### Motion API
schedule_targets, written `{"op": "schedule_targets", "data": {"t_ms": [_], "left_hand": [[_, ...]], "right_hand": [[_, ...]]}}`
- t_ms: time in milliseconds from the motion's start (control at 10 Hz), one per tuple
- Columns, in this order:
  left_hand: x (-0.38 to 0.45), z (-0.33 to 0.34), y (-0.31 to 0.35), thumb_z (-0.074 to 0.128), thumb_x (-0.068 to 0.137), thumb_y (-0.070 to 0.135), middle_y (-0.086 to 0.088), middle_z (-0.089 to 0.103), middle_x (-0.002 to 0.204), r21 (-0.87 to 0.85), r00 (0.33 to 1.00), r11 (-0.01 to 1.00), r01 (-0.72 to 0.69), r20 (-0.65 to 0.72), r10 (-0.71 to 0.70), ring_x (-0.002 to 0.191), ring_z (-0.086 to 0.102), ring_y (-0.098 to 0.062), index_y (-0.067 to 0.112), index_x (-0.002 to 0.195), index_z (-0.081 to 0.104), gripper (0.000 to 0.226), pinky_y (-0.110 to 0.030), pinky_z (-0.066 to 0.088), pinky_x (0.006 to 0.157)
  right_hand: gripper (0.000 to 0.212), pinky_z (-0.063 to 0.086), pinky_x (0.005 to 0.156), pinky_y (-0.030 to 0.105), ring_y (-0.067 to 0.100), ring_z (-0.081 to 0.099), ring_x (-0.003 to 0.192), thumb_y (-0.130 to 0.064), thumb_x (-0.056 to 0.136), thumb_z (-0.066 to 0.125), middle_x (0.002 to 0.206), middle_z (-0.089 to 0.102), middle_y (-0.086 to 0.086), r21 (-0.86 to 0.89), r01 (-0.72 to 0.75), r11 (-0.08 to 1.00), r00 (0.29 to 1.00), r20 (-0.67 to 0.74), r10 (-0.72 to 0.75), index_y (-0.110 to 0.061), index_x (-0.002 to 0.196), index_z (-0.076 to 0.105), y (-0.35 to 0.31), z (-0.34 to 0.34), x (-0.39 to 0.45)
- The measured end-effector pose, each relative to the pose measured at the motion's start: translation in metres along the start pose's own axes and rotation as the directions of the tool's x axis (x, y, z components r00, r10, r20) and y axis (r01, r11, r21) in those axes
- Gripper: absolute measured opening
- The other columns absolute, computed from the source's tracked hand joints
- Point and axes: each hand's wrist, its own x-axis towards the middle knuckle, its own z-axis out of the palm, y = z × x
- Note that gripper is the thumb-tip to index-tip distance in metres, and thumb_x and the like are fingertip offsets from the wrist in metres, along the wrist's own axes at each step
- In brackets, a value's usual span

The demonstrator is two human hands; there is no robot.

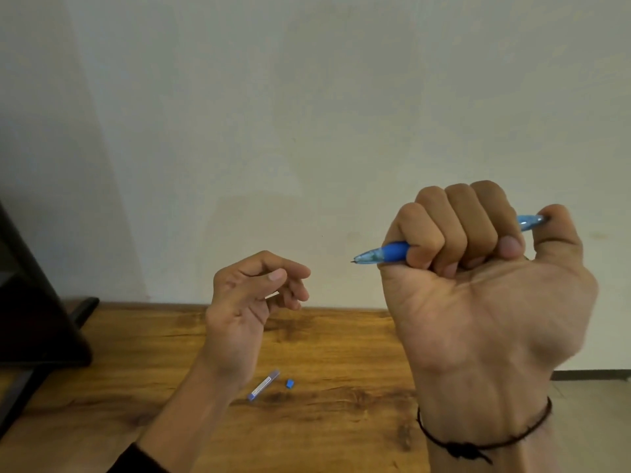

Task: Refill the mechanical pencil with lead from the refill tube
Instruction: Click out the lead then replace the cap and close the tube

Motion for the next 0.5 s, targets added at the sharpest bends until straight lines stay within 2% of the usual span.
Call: {"op": "schedule_targets", "data": {"t_ms": [100, 200, 300, 500], "left_hand": [[0.0015, -0.0005, 0.0024, 0.062, 0.077, 0.028, -0.012, 0.072, 0.073, -0.014, 1.0, 1.0, -0.012, -0.012, 0.012, 0.069, 0.066, -0.019, 0.004, 0.086, 0.082, 0.032, -0.025, 0.054, 0.062], [0.0016, 0.001, 0.0021, 0.062, 0.078, 0.021, -0.012, 0.072, 0.074, -0.009, 1.0, 1.0, -0.012, -0.012, 0.012, 0.069, 0.066, -0.019, 0.002, 0.086, 0.081, 0.028, -0.025, 0.054, 0.062], [0.0009, 0.0037, 0.0027, 0.062, 0.077, 0.03, -0.011, 0.072, 0.074, -0.001, 1.0, 1.0, -0.019, 0.001, 0.019, 0.07, 0.067, -0.018, 0.005, 0.085, 0.082, 0.033, -0.025, 0.054, 0.062], [-0.0003, 0.0061, 0.0017, 0.062, 0.076, 0.03, -0.011, 0.072, 0.073, -0.005, 1.0, 1.0, -0.02, 0.009, 0.02, 0.068, 0.067, -0.017, 0.003, 0.085, 0.081, 0.035, -0.024, 0.054, 0.061]], "right_hand": [[0.041, 0.018, 0.042, 0.023, 0.011, 0.012, 0.049, -0.044, 0.097, 0.034, 0.056, 0.013, -0.009, 0.219, 0.125, 0.968, 0.992, 0.005, -0.129, -0.024, 0.065, 0.017, 0.0213, -0.0104, -0.001], [0.052, 0.021, 0.04, 0.02, 0.014, 0.011, 0.045, -0.048, 0.106, 0.023, 0.052, 0.012, -0.005, 0.371, 0.154, 0.916, 0.981, 0.056, -0.188, -0.022, 0.062, 0.017, 0.0245, -0.0049, -0.0037], [0.053, 0.022, 0.039, 0.019, 0.014, 0.011, 0.045, -0.049, 0.107, 0.021, 0.051, 0.012, -0.005, 0.403, 0.128, 0.906, 0.982, 0.073, -0.172, -0.022, 0.061, 0.017, 0.0224, -0.0046, -0.0012], [0.052, 0.022, 0.04, 0.017, 0.014, 0.012, 0.044, -0.048, 0.107, 0.021, 0.051, 0.013, -0.005, 0.401, 0.14, 0.905, 0.982, 0.059, -0.178, -0.022, 0.061, 0.017, 0.0214, -0.0069, 0.0017]]}}
